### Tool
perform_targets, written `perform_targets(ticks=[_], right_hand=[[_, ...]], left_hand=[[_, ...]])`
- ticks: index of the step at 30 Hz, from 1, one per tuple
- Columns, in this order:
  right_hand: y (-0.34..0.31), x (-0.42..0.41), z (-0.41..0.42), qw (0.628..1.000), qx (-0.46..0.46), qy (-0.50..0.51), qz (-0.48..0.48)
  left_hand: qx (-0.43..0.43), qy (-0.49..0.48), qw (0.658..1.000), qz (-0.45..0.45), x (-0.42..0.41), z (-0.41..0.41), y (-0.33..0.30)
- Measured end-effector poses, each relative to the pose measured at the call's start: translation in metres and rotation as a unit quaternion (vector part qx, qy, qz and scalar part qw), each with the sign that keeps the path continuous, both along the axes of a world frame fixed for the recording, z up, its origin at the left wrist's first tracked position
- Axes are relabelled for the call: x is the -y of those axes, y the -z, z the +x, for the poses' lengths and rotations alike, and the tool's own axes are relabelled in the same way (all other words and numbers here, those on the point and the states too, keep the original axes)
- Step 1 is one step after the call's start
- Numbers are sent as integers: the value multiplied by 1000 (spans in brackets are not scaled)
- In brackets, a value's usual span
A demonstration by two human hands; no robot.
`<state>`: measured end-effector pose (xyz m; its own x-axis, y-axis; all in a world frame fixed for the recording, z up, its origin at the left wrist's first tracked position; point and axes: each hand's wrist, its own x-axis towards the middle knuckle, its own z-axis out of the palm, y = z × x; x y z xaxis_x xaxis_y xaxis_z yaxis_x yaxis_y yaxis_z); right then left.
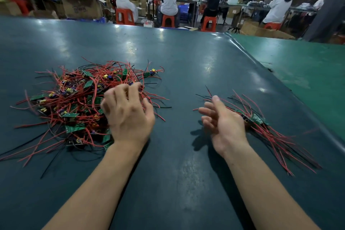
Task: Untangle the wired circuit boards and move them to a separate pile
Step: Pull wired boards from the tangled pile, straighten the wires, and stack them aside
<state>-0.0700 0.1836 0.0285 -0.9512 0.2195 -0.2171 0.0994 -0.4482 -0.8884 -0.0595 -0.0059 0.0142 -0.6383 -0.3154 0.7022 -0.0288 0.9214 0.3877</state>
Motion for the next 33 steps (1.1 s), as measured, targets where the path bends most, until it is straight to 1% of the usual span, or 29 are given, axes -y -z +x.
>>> perform_targets(ticks=[1, 3, 5, 8, 12, 17, 20, 25, 27, 28, 30, 32, 33], right_hand=[[2, 4, 0, 998, -23, -14, 51], [6, 10, 1, 990, -52, -44, 122], [9, 13, 1, 982, -57, -69, 165], [11, 13, 0, 977, -61, -77, 188], [12, 11, -1, 977, -63, -83, 186], [12, 12, 0, 976, -71, -96, 183], [11, 11, -1, 975, -69, -100, 187], [12, 11, -3, 973, -72, -119, 183], [12, 12, -1, 966, -80, -160, 187], [12, 13, 0, 956, -97, -191, 201], [14, 15, 3, 925, -160, -239, 248], [14, 17, 5, 907, -229, -242, 259], [14, 18, 6, 904, -254, -234, 253]], left_hand=[[44, -41, 998, 3, 5, 0, 1], [127, -77, 989, -4, 11, 0, 3], [158, -81, 984, -20, 14, 0, 5], [134, -79, 988, 7, 14, 1, 2], [62, -38, 996, 52, 15, 2, -1], [-16, 13, 998, 56, 15, 4, -2], [-80, 73, 993, 43, 15, 6, -2], [-123, 162, 979, 10, 5, 7, -2], [-160, 248, 955, -19, -4, 9, -2], [-171, 295, 939, -39, -10, 11, -1], [-170, 384, 904, -75, -25, 15, 2], [-156, 444, 879, -80, -37, 16, 4], [-151, 454, 875, -75, -39, 17, 4]])
